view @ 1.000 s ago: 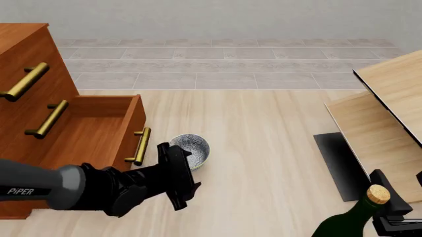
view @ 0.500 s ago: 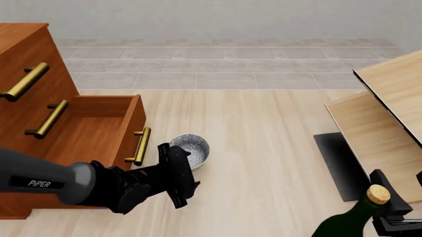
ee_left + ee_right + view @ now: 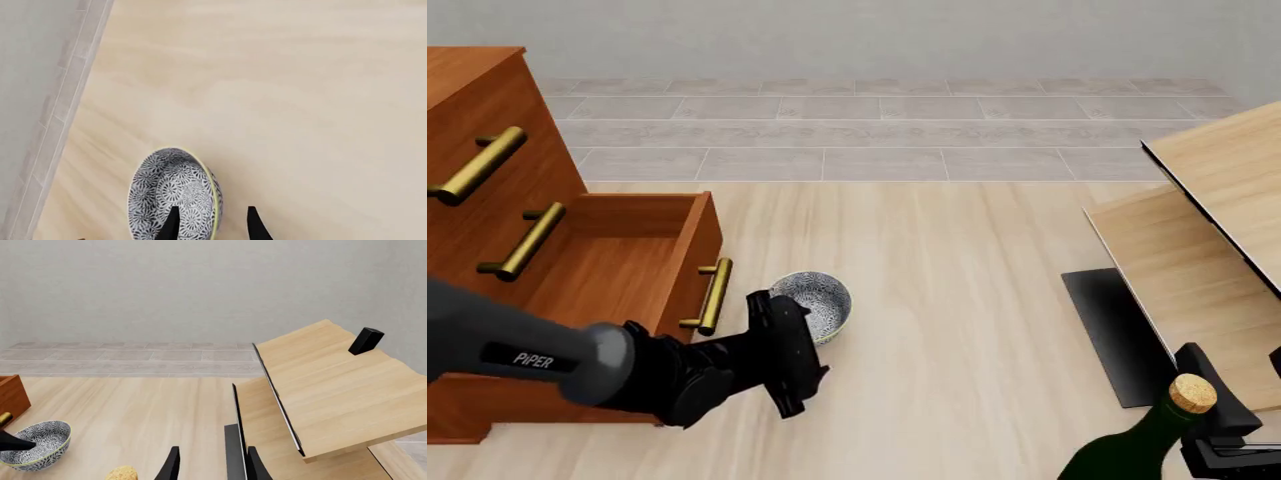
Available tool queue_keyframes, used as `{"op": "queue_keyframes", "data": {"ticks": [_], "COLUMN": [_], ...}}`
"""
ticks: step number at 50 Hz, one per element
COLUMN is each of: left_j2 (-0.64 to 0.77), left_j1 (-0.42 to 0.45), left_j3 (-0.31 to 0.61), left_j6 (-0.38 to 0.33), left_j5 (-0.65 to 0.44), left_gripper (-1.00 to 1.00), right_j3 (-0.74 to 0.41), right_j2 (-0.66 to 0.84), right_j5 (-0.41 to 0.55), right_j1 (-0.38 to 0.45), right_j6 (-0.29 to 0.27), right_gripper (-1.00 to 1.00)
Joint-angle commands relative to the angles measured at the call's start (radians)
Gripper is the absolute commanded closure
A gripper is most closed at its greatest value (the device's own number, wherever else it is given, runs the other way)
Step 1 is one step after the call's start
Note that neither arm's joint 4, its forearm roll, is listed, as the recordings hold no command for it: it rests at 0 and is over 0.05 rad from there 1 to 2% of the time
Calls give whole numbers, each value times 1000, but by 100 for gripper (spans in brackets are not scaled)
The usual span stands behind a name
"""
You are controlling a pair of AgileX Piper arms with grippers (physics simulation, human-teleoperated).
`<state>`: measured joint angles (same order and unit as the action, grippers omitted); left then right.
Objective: Put the bowl on top of the cabinet.
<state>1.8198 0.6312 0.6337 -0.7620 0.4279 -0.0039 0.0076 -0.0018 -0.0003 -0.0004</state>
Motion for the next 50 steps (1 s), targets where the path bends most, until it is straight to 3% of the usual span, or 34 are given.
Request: {"op": "queue_keyframes", "data": {"ticks": [1, 15, 16, 38, 50], "left_j2": [23, 56, 25, -36, -191], "left_j1": [-12, -18, -16, 8, 75], "left_j3": [11, 16, -21, -74, -124], "left_j6": [-7, -23, -38, -86, -96], "left_j5": [8, 52, 136, 148, 64], "left_gripper": [-100, -100, 100, 100, 100], "right_j3": [0, 0, 0, 0, 0], "right_j2": [0, 0, 0, 0, 0], "right_j5": [0, 0, 0, 0, 0], "right_j1": [1, 0, 0, 0, 0], "right_j6": [0, 0, 0, 0, 0], "right_gripper": [-100, -100, -100, -100, -100]}}
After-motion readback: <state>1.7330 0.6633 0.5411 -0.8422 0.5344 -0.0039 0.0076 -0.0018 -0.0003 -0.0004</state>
